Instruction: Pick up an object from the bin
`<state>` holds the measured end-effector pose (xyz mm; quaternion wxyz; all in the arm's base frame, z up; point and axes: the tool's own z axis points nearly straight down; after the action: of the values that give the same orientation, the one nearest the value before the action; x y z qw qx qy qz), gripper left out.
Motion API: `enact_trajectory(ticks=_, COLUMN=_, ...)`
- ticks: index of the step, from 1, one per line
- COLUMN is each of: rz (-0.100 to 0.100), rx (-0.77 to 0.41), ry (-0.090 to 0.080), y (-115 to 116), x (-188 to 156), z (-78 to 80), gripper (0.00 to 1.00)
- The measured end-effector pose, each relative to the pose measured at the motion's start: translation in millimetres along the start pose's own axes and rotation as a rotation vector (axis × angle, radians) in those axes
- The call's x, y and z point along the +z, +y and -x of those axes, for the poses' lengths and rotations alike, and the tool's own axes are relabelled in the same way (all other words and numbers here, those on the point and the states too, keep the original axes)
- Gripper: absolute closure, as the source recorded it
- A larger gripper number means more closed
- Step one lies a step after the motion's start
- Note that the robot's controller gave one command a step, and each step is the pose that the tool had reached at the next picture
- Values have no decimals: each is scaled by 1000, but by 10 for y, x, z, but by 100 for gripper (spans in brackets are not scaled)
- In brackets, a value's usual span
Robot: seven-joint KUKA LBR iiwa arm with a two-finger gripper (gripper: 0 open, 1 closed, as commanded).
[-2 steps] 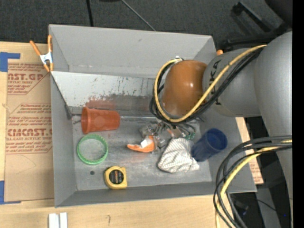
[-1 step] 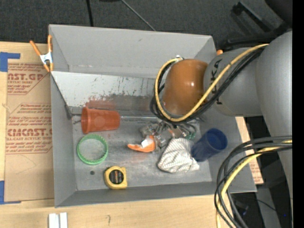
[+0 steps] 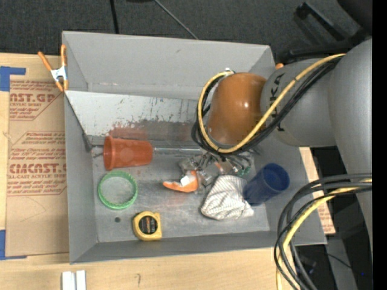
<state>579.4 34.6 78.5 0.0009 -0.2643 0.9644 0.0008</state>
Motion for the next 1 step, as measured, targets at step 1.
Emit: enact_trajectory(ticks=1, rz=2, rx=-1, ry=4, y=7, x=-76, z=-7, gripper=100)
